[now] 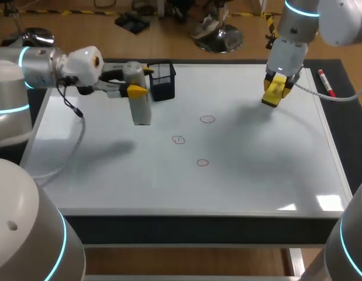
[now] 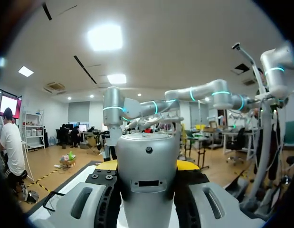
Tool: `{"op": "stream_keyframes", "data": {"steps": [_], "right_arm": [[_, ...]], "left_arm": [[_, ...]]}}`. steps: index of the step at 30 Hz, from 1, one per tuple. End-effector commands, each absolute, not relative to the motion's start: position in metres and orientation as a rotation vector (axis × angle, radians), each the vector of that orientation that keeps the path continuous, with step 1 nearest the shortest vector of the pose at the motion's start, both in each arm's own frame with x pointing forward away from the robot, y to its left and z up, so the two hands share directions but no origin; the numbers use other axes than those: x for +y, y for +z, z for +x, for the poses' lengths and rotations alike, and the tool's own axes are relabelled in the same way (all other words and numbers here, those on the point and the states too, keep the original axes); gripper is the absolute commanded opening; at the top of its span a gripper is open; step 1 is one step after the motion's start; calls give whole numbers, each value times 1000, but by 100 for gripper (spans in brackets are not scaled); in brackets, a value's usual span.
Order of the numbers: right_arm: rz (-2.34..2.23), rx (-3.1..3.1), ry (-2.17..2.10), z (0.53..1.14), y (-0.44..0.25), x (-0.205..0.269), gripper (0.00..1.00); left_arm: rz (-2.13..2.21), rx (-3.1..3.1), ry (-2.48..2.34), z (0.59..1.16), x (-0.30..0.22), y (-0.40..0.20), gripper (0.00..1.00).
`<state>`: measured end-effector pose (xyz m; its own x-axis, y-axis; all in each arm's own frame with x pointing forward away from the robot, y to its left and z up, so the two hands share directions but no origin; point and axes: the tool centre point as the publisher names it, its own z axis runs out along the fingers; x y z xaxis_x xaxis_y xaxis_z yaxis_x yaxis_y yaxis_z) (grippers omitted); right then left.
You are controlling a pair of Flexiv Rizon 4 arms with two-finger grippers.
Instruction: Pick up the inspection probe, press it on each red-marked spot on the whiteboard one by one, put down the probe, pick up the eraser, and wipe off all the red marks.
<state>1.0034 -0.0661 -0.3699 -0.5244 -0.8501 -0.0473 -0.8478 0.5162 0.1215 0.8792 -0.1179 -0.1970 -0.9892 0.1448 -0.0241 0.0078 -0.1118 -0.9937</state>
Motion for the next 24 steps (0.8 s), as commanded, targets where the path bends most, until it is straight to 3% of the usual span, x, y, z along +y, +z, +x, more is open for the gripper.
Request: {"op": "stream_keyframes", "data": {"steps": [1, 24], "right_arm": [[1525, -2717, -199, 1004, -369, -67, 0], [1525, -2717, -199, 1004, -369, -67, 0]], "left_arm": [[-111, -2054, 2296, 870, -138, -201, 0], [-189, -2033, 2243, 880, -198, -243, 0]]}}
